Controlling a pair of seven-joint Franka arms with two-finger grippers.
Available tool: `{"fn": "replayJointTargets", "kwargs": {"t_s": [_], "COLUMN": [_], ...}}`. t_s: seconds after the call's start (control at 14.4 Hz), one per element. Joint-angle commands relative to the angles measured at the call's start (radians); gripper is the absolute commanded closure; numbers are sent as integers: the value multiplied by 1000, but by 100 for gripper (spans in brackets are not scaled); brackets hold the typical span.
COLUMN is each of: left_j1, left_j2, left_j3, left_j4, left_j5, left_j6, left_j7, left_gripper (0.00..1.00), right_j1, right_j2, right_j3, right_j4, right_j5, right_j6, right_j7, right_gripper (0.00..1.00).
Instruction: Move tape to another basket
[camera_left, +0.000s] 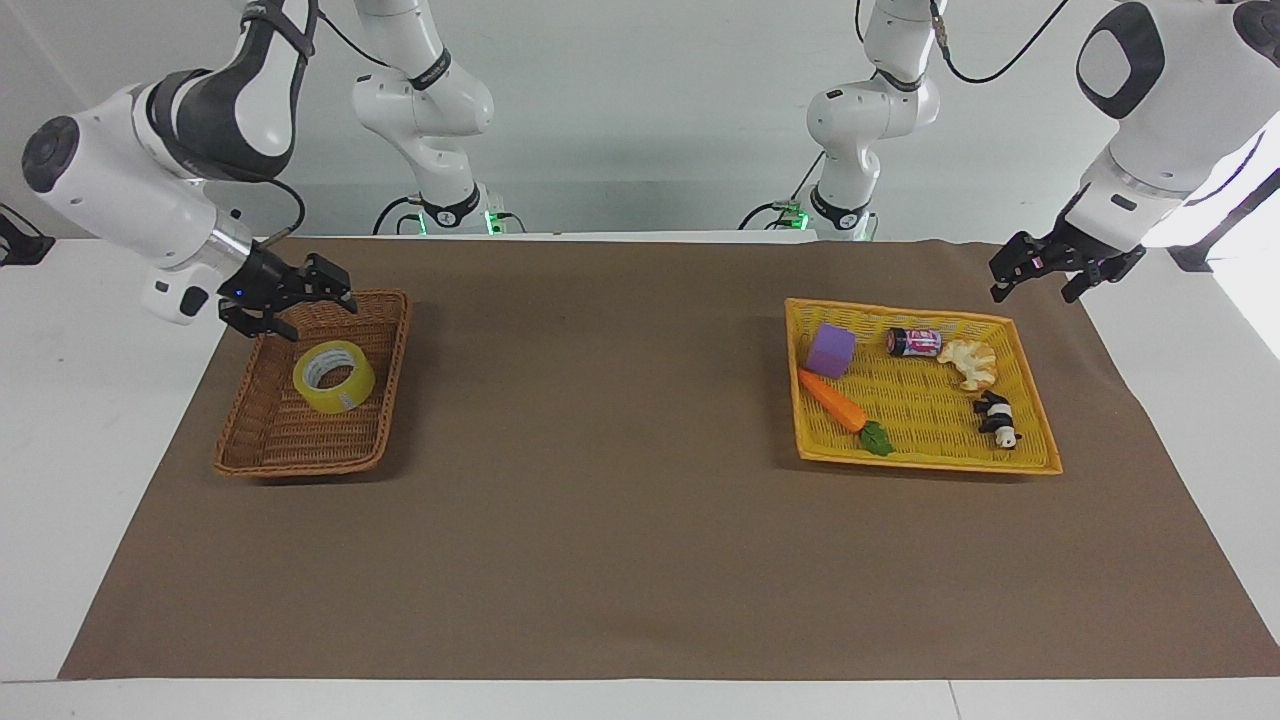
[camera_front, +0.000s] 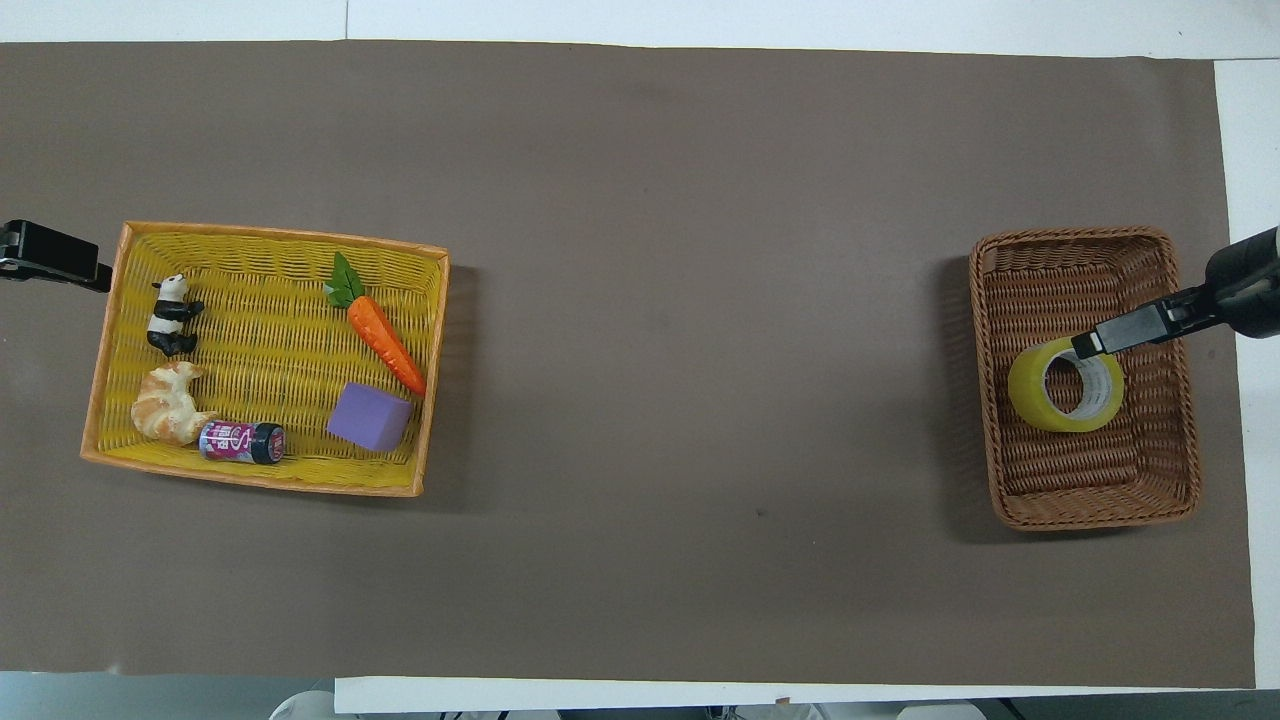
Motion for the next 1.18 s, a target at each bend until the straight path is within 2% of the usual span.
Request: {"fn": "replayJointTargets", "kwargs": {"t_s": [0.0,0.21,0.42,1.11], "left_j1": [3,3,3,3], "left_j2": [-9,-9,-9,-9], "left_j3": [0,0,0,0], "left_j4": [-4,-4,-4,-4], "left_j5": [7,7,7,7], "left_j6": [-14,-14,-14,-14], "left_j7": [-9,-9,-9,-9], "left_gripper": [1,1,1,1], "right_j1": [12,-8,-31,-28], "right_j2": [-44,-39,-33,-24], "right_j3": [0,-13,-4,-4], "right_j4": [38,120,181,223], "right_j5": [-96,-130,-234,-241], "right_j6": [-15,-126,-173,-169], "right_j7": [155,243,295,300], "right_gripper": [0,0,0,0]}}
